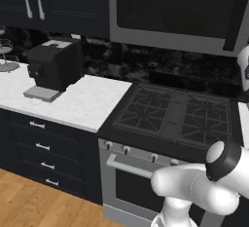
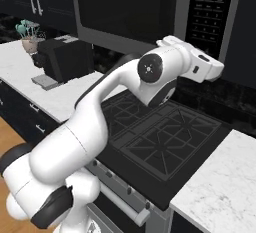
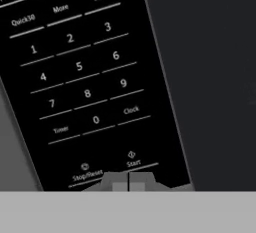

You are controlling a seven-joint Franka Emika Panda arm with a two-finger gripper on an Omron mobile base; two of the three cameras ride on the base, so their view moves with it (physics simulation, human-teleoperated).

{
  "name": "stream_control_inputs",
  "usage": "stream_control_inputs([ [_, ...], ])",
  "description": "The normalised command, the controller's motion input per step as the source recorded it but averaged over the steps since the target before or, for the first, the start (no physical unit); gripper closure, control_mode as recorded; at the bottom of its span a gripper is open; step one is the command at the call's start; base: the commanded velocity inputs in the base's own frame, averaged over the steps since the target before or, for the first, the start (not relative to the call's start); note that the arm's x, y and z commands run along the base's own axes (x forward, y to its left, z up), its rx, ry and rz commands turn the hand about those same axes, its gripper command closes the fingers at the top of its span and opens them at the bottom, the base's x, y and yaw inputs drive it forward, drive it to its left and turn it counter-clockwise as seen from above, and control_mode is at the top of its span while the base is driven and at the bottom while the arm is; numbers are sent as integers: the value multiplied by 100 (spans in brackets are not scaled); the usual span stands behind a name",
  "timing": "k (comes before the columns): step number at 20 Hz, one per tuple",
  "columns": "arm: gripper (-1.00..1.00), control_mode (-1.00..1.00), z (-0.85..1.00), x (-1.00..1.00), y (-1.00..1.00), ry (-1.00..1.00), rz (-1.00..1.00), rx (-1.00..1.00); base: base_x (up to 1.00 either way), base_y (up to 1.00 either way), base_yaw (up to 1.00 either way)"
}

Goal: Pick the lime from the sink and place it in the bowl. Then pick the bowl and place it in the microwave. Then close the microwave door and press the start button.

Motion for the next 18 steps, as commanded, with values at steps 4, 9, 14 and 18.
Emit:
stream_control_inputs([
  [4,100,-100,-3,16,-15,0,0,0,0,0,0],
  [9,100,-100,-7,17,-9,0,0,0,0,0,0],
  [14,100,-100,-11,22,-9,0,0,0,0,0,0],
  [18,100,-100,-7,33,-16,0,0,0,0,0,0],
])
